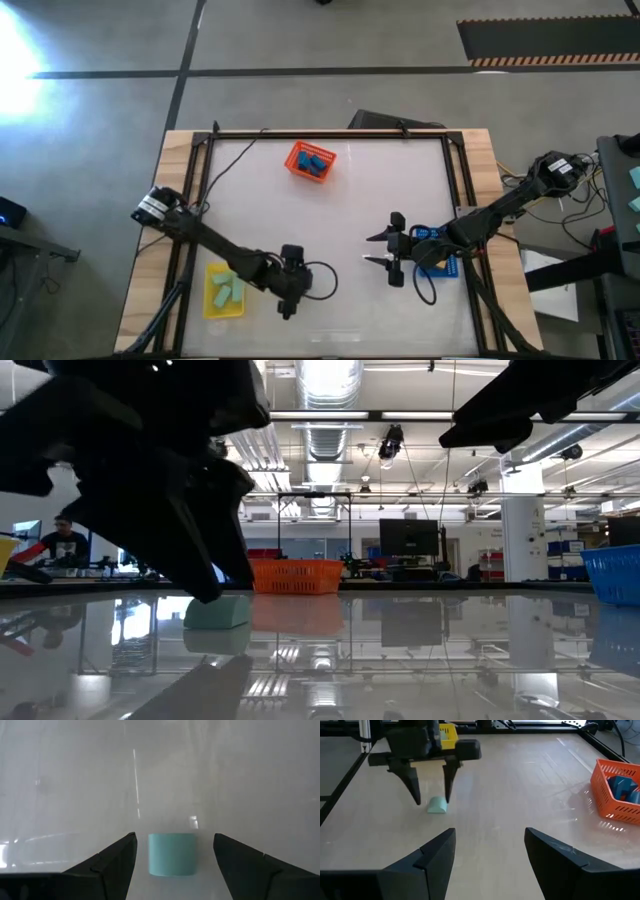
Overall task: Sort & place blocks by color
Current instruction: Put the green block into the yellow bin
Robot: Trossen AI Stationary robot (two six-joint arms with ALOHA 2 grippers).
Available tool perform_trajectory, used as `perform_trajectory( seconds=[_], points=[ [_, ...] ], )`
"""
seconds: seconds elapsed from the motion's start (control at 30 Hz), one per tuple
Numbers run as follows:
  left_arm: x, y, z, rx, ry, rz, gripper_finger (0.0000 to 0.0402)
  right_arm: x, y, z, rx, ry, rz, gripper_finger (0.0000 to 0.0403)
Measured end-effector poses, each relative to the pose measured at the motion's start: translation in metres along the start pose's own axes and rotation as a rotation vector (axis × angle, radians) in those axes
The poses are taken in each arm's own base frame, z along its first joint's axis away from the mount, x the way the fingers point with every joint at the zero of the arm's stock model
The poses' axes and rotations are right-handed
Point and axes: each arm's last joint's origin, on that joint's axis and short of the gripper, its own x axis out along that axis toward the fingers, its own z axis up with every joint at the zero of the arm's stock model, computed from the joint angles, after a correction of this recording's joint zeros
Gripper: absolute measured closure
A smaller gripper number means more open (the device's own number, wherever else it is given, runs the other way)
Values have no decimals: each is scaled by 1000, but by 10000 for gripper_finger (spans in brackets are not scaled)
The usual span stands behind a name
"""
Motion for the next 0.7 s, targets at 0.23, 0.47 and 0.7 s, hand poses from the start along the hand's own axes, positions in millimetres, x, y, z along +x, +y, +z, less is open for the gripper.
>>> perform_trajectory(
  seconds=[0.23, 0.47, 0.7],
  points=[
    [10, 5, -14, -37, -40, -24, 155, 0, 0, 0, 0, 0, 0, 175],
    [18, 8, -28, -115, -77, -47, 179, 0, 0, 0, 0, 0, 0, 175],
    [20, 11, -37, -156, -97, -46, 262, 0, 0, 0, -2, -1, -1, 175]
  ],
)
